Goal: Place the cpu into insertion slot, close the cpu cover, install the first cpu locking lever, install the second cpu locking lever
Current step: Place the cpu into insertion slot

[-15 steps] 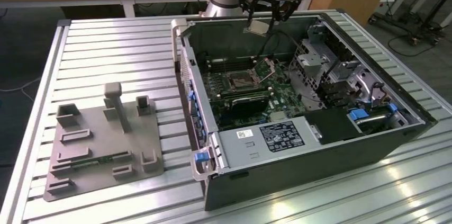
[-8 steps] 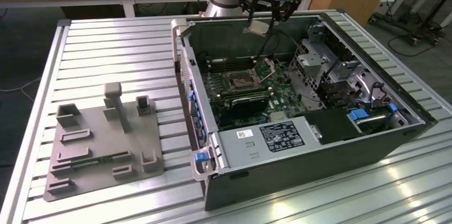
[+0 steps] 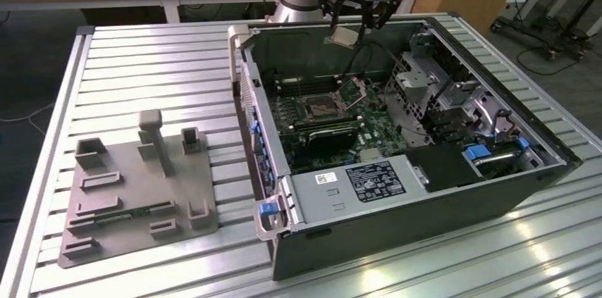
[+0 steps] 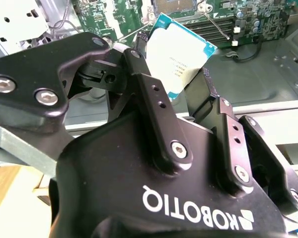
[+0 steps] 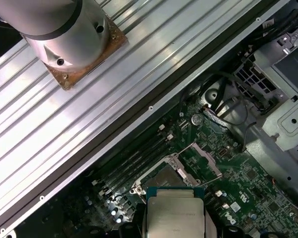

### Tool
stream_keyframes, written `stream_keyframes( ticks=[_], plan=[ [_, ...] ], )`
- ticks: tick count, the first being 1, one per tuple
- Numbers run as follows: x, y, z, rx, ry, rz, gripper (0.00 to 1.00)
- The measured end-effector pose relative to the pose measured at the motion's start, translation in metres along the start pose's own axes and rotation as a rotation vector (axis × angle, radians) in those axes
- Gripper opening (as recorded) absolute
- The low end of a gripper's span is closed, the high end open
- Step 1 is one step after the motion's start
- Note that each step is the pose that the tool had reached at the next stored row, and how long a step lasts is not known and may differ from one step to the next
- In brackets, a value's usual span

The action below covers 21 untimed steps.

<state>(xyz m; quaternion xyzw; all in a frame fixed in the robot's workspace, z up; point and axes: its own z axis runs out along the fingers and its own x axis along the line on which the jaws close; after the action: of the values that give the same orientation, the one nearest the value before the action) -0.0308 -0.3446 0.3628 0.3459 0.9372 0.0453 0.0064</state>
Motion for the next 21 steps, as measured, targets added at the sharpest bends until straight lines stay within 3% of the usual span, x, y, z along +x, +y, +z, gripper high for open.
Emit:
stream_keyframes(
  ticks=[21],
  plan=[
    [0.0000,0.0000,0.0002,-0.0016,-0.0076,0.085,0.54]
  ],
)
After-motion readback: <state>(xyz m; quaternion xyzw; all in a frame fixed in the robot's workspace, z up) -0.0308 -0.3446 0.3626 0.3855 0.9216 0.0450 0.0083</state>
